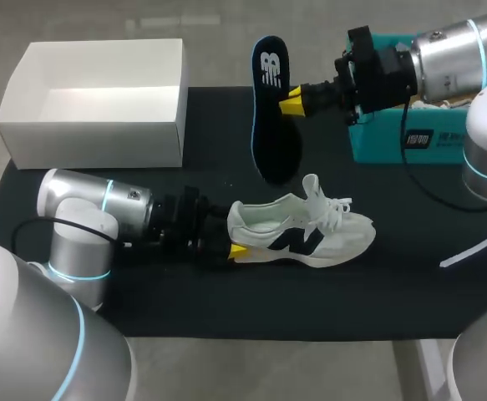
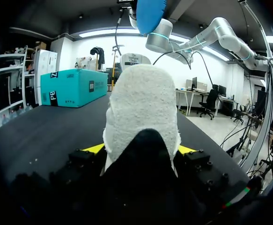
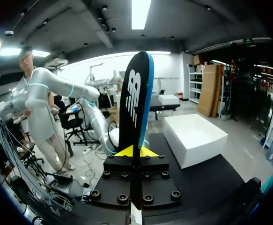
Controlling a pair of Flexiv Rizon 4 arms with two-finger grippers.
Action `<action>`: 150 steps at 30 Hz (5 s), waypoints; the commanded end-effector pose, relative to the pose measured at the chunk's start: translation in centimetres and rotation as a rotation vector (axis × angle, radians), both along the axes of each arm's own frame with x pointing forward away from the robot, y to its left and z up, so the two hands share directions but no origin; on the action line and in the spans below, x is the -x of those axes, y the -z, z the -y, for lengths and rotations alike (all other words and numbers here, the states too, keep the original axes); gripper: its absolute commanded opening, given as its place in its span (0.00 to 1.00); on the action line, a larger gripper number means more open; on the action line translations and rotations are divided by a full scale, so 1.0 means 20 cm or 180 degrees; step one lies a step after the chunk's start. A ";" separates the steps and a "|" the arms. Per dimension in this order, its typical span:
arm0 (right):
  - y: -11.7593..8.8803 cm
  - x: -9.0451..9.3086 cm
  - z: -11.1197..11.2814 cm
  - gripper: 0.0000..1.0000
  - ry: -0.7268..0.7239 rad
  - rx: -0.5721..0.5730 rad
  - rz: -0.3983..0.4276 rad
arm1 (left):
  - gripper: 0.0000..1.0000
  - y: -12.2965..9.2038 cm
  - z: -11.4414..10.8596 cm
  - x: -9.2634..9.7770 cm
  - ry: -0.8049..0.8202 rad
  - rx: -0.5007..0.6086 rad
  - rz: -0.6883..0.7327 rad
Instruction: Take the shoe out of the shoebox, open the shoe tongue, remove and reinsert the insole, then place the shoe into the shoebox
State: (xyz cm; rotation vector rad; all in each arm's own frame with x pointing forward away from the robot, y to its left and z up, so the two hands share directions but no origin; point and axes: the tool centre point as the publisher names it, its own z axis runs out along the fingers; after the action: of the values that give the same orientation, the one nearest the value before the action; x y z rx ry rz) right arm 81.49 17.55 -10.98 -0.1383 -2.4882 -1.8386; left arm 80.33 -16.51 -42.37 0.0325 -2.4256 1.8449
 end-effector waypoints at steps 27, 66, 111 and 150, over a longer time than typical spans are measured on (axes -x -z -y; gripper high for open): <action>-0.23 0.43 0.21 0.00 0.0505 -0.0192 -0.0324 | 0.00 0.00 0.00 0.00 0.0000 0.0002 0.0000; -0.34 1.01 0.23 0.00 0.1105 0.0079 -0.0847 | 0.00 0.00 0.00 0.00 0.0000 0.0002 0.0000; -0.34 1.00 0.23 0.00 0.1146 0.0076 -0.0845 | 1.00 -0.03 -0.01 -0.01 -0.0169 -0.0545 -0.0165; -0.34 1.00 0.23 0.00 0.1146 0.0076 -0.0845 | 1.00 -0.38 -0.04 0.01 0.0157 -0.4051 -0.0061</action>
State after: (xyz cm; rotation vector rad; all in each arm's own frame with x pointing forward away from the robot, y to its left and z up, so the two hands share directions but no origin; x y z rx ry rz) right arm 62.16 12.34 -4.21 -0.8083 -2.4110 -1.7515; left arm 80.11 -15.57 -35.58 0.1234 -2.9547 0.7761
